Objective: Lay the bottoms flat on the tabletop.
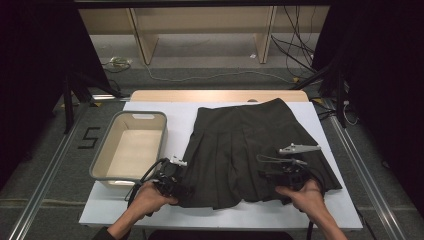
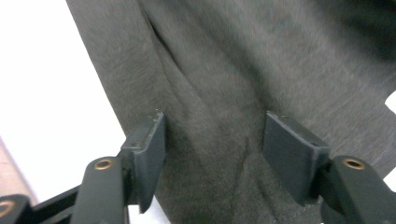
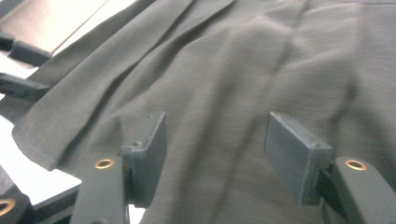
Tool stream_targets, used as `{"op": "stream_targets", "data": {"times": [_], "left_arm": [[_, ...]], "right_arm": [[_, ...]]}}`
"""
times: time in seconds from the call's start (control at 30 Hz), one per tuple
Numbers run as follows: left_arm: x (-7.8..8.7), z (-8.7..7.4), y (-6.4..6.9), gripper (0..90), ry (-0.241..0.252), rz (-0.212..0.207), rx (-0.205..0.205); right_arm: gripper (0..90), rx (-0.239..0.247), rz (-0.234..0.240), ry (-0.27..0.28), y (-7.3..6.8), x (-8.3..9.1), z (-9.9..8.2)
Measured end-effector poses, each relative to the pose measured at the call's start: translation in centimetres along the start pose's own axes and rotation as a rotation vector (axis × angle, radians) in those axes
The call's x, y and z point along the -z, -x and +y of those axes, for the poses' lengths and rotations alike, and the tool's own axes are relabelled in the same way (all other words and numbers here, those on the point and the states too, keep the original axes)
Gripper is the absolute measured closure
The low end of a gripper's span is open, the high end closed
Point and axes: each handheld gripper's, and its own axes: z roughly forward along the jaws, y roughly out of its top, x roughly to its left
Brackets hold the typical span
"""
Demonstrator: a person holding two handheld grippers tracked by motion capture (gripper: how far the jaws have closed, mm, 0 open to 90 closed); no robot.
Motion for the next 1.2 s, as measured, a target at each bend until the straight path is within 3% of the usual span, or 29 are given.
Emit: {"op": "stream_targets", "data": {"times": [0.13, 0.3, 0.4, 0.6, 0.67, 0.77, 0.9, 1.0, 1.2], "left_arm": [[-0.4, -0.2, 0.1, 51.0, -0.025, -0.017, -0.019], [-0.9, -0.7, 0.3, 67.0, -0.073, -0.046, -0.039], [-1.1, -0.7, 0.4, 72.6, -0.085, -0.057, -0.044], [-1.1, -0.8, 0.5, 71.4, -0.084, -0.058, -0.046], [-1.1, -0.8, 0.5, 72.0, -0.084, -0.060, -0.051], [-1.1, -0.8, 0.5, 72.8, -0.086, -0.061, -0.060], [-1.0, -0.8, 0.6, 73.4, -0.087, -0.067, -0.059], [-1.0, -0.8, 0.6, 74.5, -0.087, -0.068, -0.060], [-0.9, -0.9, 0.5, 78.0, -0.084, -0.082, -0.055]], "right_arm": [[41.7, 0.035, -0.006, -0.041, -1.5, -1.3, 0.2], [46.5, 0.055, -0.038, -0.100, -2.0, -2.6, -0.2], [55.8, 0.075, -0.064, -0.130, -2.3, -3.1, -0.6], [59.2, 0.087, -0.082, -0.156, -2.4, -3.5, -0.9], [54.0, 0.077, -0.089, -0.130, -2.5, -3.3, -0.5], [54.3, 0.082, -0.095, -0.064, -2.8, -2.5, 0.1], [67.8, 0.075, -0.040, 0.009, -3.6, -2.0, 1.1], [77.8, 0.108, -0.021, -0.028, -4.3, -3.4, 1.4], [82.9, 0.140, 0.001, -0.101, -5.0, -6.0, 1.4]]}}
